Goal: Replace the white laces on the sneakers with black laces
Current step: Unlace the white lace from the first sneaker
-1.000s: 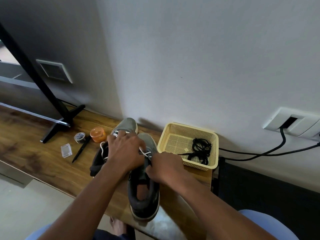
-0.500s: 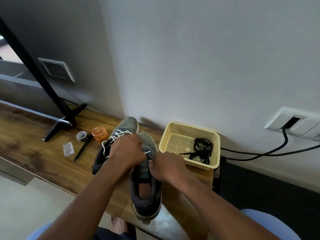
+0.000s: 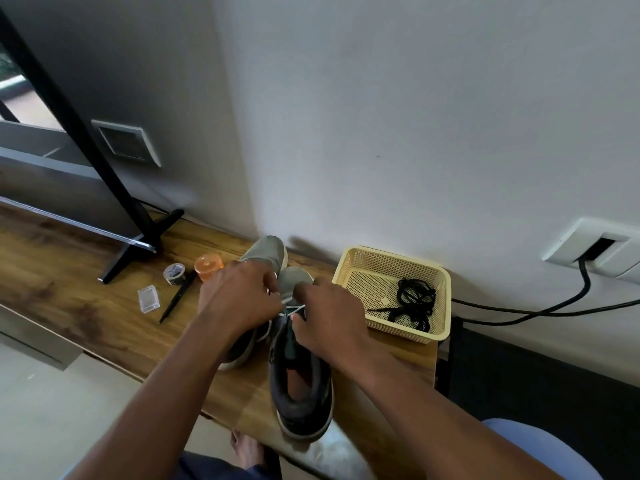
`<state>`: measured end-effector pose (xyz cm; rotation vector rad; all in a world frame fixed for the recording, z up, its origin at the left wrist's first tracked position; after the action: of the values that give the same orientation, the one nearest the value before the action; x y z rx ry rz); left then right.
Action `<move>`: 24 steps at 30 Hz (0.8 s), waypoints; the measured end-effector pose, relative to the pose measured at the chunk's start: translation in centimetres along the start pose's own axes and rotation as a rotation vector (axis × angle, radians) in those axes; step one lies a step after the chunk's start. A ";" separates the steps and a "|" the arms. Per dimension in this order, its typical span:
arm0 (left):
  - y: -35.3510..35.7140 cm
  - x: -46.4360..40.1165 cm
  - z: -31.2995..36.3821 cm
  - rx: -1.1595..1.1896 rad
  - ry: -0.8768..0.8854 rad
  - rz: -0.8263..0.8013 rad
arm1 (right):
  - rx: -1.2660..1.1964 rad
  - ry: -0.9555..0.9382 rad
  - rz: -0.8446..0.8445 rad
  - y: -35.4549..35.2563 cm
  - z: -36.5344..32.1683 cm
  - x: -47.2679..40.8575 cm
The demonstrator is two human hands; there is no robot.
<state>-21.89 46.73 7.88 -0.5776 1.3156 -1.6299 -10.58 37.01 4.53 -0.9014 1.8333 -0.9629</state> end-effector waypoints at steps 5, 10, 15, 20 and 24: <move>0.6 0.9 0.1 -0.074 0.020 -0.120 | -0.040 0.058 -0.118 1.7 -0.9 -0.1; 2.4 2.2 -0.7 -0.015 -0.001 -0.484 | -0.029 0.051 -0.061 1.9 -1.0 -0.3; 3.3 2.7 -0.5 -0.001 0.005 -0.615 | -0.049 0.056 -0.060 1.5 -0.8 -0.4; 3.4 2.2 -0.1 -0.164 0.105 -0.359 | -0.002 0.079 -0.085 2.0 -0.5 -0.5; 4.1 1.9 0.2 -0.204 0.099 -0.212 | -0.015 0.082 -0.066 2.1 -0.1 -0.7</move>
<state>-21.08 44.99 3.77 -0.7897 1.5484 -1.7237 -10.79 38.51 2.97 -0.9496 1.8920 -1.0415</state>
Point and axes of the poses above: each hand's wrist, its own x-axis away from the middle knuckle, its own y-axis out of the palm, z = x × y, the point moved 6 cm from there along -x, towards the middle knuckle, and after that the axes turned 12 degrees about z, right-handed, at the moved point
